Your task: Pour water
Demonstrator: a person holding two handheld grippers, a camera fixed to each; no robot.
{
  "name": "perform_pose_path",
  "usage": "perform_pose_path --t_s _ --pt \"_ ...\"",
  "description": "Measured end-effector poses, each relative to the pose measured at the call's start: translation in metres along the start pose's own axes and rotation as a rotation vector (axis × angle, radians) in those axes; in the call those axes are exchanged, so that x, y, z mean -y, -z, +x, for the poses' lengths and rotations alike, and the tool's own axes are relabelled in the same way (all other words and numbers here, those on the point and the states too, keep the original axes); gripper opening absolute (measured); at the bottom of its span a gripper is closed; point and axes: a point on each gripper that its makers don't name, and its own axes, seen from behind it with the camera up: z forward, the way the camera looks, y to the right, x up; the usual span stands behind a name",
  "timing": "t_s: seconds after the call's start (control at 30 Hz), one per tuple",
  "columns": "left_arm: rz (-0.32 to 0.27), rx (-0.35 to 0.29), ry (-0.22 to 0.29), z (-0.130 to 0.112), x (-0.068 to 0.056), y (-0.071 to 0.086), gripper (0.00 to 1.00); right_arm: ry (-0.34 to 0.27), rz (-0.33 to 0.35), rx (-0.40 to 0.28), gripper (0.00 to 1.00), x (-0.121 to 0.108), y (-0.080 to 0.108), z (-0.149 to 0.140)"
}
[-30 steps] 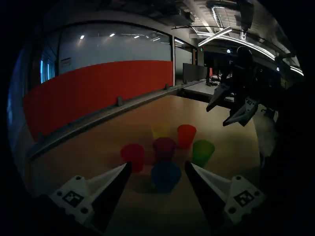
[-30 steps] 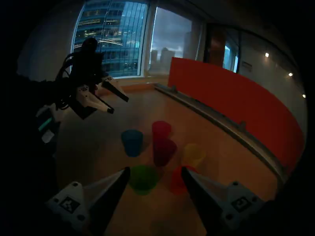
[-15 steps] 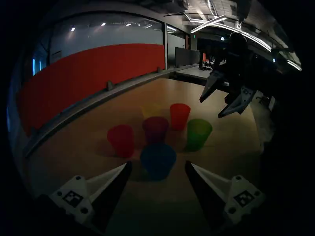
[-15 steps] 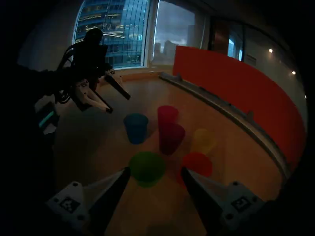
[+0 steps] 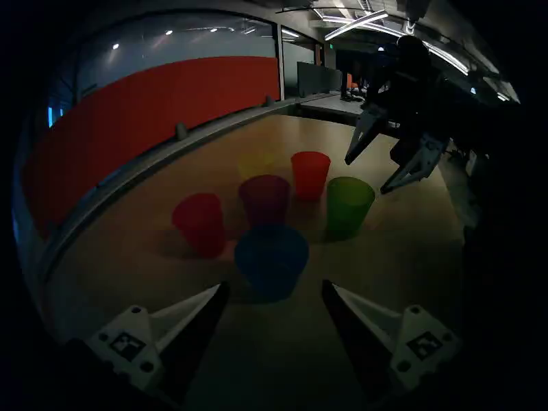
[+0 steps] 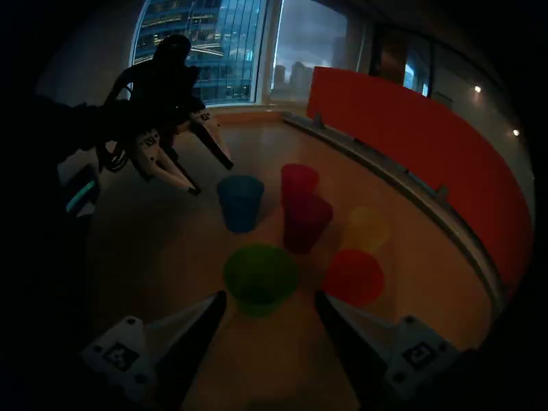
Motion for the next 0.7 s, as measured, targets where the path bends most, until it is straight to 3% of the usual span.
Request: perform_pose_path --t_s 0.7 --pt "-0.057 0.003 0.04 0.001 0.004 -0.04 1.0 -0.027 0.044 0.013 0.97 0.007 -0.035 -0.005"
